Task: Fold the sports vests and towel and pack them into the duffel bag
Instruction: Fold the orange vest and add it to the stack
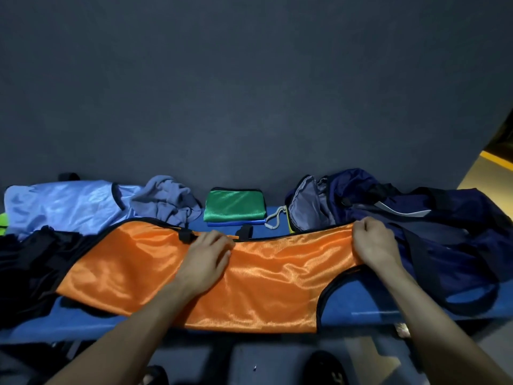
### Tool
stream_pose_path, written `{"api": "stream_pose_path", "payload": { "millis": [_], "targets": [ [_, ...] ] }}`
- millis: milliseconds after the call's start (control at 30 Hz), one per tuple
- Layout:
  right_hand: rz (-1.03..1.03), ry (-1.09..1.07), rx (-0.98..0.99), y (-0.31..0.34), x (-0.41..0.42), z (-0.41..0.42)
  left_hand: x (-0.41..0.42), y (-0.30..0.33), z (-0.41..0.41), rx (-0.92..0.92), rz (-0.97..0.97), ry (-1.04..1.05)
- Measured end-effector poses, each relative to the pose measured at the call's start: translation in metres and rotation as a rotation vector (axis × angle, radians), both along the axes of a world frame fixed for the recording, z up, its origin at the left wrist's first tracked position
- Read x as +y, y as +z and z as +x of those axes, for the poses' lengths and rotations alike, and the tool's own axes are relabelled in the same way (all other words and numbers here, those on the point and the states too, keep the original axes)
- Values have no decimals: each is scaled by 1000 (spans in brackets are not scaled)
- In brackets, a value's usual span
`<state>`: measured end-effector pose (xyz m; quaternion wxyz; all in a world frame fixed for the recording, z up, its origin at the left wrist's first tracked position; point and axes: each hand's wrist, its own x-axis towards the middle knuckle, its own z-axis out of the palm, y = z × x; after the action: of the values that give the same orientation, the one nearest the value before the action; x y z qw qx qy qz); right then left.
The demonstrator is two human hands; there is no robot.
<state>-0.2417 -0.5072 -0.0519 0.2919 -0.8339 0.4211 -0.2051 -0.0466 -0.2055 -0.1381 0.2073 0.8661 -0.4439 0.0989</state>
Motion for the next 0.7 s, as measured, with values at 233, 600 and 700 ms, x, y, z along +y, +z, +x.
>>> {"api": "stream_pose_path", "payload": {
  "millis": [233, 600, 700],
  "targets": [
    [22, -28, -48, 5, 2, -1, -10, 5, 17, -66, 88, 36],
    [-9, -33, -76, 3, -1, 2, -45, 11, 34, 71, 107, 142],
    [-20, -40, -79, 2, 0, 3, -53, 8, 38, 143, 97, 178]
  ]
}}
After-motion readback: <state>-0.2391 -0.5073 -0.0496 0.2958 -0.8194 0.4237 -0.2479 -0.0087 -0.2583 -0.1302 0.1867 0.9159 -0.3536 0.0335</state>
